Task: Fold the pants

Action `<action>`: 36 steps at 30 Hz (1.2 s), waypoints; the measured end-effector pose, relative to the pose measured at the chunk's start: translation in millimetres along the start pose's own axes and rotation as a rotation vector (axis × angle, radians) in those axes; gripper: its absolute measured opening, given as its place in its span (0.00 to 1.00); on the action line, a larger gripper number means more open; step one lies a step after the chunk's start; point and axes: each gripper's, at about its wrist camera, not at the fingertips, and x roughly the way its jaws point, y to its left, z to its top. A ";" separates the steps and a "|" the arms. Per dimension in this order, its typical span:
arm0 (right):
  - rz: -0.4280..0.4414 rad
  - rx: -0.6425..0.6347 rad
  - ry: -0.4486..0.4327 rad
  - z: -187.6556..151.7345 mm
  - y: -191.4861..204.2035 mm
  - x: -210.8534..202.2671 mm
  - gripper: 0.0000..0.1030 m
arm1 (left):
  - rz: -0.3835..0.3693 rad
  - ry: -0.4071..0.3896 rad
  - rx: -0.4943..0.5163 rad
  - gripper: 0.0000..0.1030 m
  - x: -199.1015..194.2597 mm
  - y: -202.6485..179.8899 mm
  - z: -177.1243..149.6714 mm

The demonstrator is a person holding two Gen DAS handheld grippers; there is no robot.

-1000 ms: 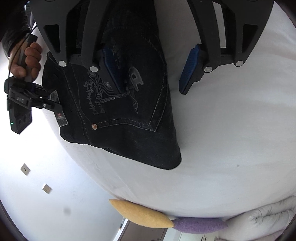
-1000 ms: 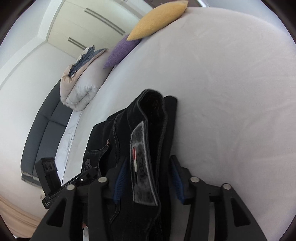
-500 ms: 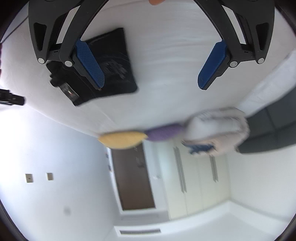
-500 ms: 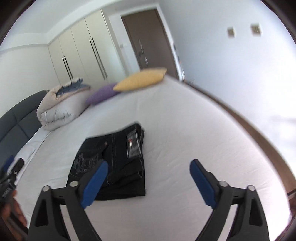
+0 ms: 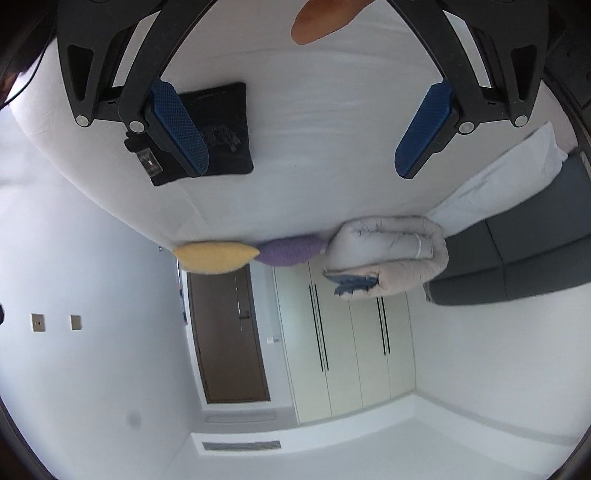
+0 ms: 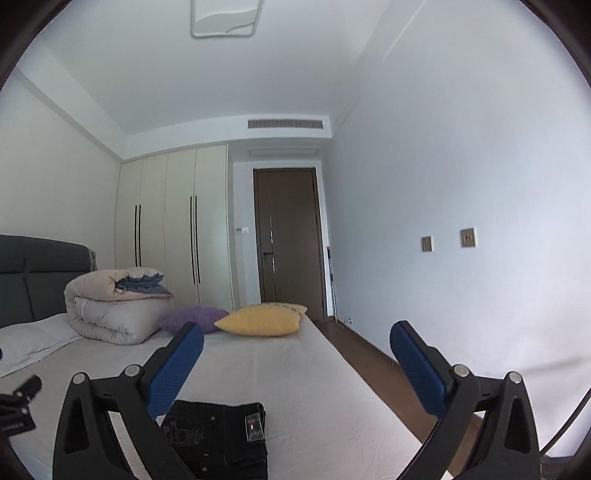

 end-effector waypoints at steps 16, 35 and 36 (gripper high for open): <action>0.086 0.058 0.597 -115.0 21.9 38.7 1.00 | -0.167 0.412 -0.054 1.00 55.7 -46.4 -94.8; 0.159 -0.054 0.729 -156.4 68.9 36.2 1.00 | -0.160 0.515 -0.091 1.00 86.4 -40.0 -126.1; 0.159 -0.056 0.730 -156.8 69.6 36.2 1.00 | -0.161 0.516 -0.092 1.00 87.1 -40.1 -126.7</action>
